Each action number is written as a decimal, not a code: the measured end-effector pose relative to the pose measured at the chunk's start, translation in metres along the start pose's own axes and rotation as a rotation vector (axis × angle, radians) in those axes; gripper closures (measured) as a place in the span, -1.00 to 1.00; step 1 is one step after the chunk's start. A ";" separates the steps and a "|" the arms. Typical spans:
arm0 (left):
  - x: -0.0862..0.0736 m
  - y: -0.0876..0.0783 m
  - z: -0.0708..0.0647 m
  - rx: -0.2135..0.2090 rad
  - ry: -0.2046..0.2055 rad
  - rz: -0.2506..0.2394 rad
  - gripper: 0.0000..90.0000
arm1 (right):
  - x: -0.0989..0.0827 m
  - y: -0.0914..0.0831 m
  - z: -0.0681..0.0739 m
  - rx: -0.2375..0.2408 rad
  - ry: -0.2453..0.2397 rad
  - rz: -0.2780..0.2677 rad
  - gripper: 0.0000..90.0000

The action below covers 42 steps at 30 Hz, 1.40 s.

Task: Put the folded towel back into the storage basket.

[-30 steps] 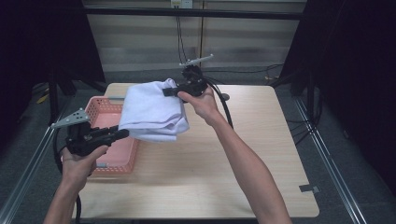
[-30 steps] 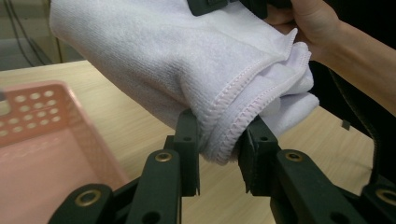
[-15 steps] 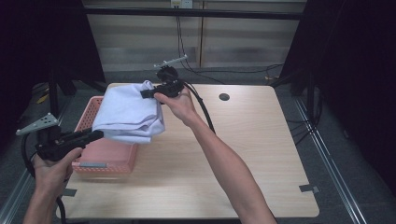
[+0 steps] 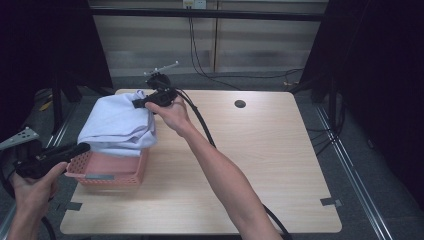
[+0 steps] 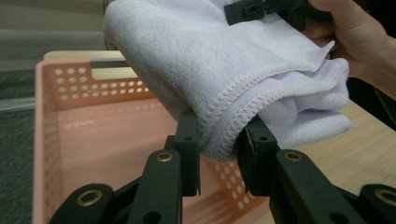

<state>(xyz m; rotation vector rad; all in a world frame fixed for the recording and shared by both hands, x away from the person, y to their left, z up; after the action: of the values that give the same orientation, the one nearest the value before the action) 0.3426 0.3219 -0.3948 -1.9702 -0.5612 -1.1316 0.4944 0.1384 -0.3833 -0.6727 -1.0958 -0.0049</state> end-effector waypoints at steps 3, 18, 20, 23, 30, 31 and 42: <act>-0.003 -0.005 0.009 0.019 -0.011 0.000 0.60 | 0.001 0.011 0.002 0.002 0.001 0.005 0.55; -0.035 -0.001 0.048 0.090 -0.059 0.077 0.61 | -0.017 0.060 0.004 -0.045 0.024 0.054 0.55; -0.037 0.000 0.051 0.098 -0.067 0.076 0.61 | -0.019 0.065 0.002 -0.048 0.029 0.059 0.55; -0.044 0.002 0.057 0.098 -0.076 0.103 0.61 | -0.025 0.075 0.000 -0.051 0.047 0.064 0.55; -0.058 0.012 0.070 0.112 -0.106 0.153 0.61 | -0.037 0.089 -0.006 -0.068 0.063 0.092 0.55; -0.060 0.013 0.072 0.112 -0.108 0.156 0.61 | -0.039 0.092 -0.007 -0.069 0.073 0.096 0.55; -0.072 0.028 0.077 0.149 -0.087 0.241 0.57 | -0.056 0.107 -0.015 -0.080 0.088 0.113 0.47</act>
<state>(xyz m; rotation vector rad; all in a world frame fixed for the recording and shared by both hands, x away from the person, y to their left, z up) 0.3649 0.3672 -0.4911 -1.9057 -0.4259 -0.8358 0.5141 0.1989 -0.4871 -0.7980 -0.9760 0.0187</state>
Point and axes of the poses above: each handheld gripper's, and its own axes: y roughly forward along the jaws, x roughly out of its top, z roughly to its left, the point moved 9 cm from there along y, roughly forward along the jaws, and after that the axes turned 2 degrees about -y, right-handed, at the moved point
